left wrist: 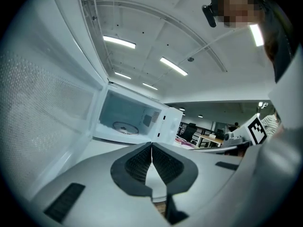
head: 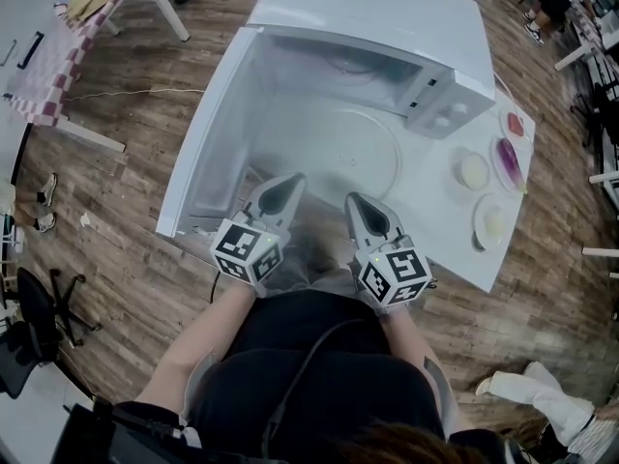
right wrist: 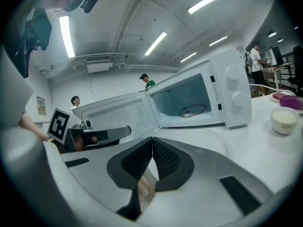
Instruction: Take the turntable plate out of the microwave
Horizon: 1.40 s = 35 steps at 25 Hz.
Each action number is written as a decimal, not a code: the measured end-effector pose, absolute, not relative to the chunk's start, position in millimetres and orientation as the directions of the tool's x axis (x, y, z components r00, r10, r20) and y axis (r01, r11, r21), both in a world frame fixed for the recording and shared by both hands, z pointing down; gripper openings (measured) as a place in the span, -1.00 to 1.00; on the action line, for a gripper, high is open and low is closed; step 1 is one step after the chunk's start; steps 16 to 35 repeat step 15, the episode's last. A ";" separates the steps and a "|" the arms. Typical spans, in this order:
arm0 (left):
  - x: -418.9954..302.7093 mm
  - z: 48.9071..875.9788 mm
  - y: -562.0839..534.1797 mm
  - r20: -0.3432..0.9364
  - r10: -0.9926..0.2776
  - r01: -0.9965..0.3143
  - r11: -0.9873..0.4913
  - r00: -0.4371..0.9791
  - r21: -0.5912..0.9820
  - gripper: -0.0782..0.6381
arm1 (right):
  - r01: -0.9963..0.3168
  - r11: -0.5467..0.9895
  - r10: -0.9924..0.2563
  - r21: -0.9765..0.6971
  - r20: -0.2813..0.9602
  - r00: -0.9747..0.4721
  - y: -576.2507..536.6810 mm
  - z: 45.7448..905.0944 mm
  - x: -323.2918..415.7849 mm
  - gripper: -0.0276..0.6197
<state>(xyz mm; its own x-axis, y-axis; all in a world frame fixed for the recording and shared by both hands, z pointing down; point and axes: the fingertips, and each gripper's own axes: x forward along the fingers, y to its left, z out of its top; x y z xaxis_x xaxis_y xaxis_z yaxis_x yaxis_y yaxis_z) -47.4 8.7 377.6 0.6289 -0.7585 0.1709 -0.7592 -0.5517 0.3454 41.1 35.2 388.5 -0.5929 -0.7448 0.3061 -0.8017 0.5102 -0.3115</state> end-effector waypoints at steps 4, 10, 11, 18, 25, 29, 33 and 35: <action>-47.3 382.6 11.8 0.190 -0.754 -0.760 -0.545 0.629 0.354 -0.75 | -0.787 0.525 -0.723 -0.324 0.318 -0.613 36.6 394.1 33.8 -0.85; -46.0 391.9 15.8 0.222 -0.745 -0.764 -0.538 0.629 0.357 -0.75 | -0.776 0.531 -0.706 -0.339 0.329 -0.627 37.3 398.9 31.1 -0.85; -46.3 392.5 15.8 0.225 -0.745 -0.765 -0.536 0.627 0.357 -0.75 | -0.777 0.529 -0.706 -0.342 0.331 -0.627 36.8 399.3 31.4 -0.85; -47.2 395.2 14.0 0.235 -0.748 -0.770 -0.527 0.621 0.361 -0.75 | -0.778 0.524 -0.704 -0.347 0.338 -0.625 34.6 401.0 33.3 -0.85; -47.2 395.2 14.0 0.235 -0.748 -0.770 -0.527 0.621 0.361 -0.75 | -0.778 0.524 -0.704 -0.347 0.338 -0.625 34.6 401.0 33.3 -0.85; -47.2 395.2 14.0 0.235 -0.748 -0.770 -0.527 0.621 0.361 -0.75 | -0.778 0.524 -0.704 -0.347 0.338 -0.625 34.6 401.0 33.3 -0.85; -47.2 395.2 14.0 0.235 -0.748 -0.770 -0.527 0.621 0.361 -0.75 | -0.778 0.524 -0.704 -0.347 0.338 -0.625 34.6 401.0 33.3 -0.85; -47.2 395.2 14.0 0.235 -0.748 -0.770 -0.527 0.621 0.361 -0.75 | -0.778 0.524 -0.704 -0.347 0.338 -0.625 34.6 401.0 33.3 -0.85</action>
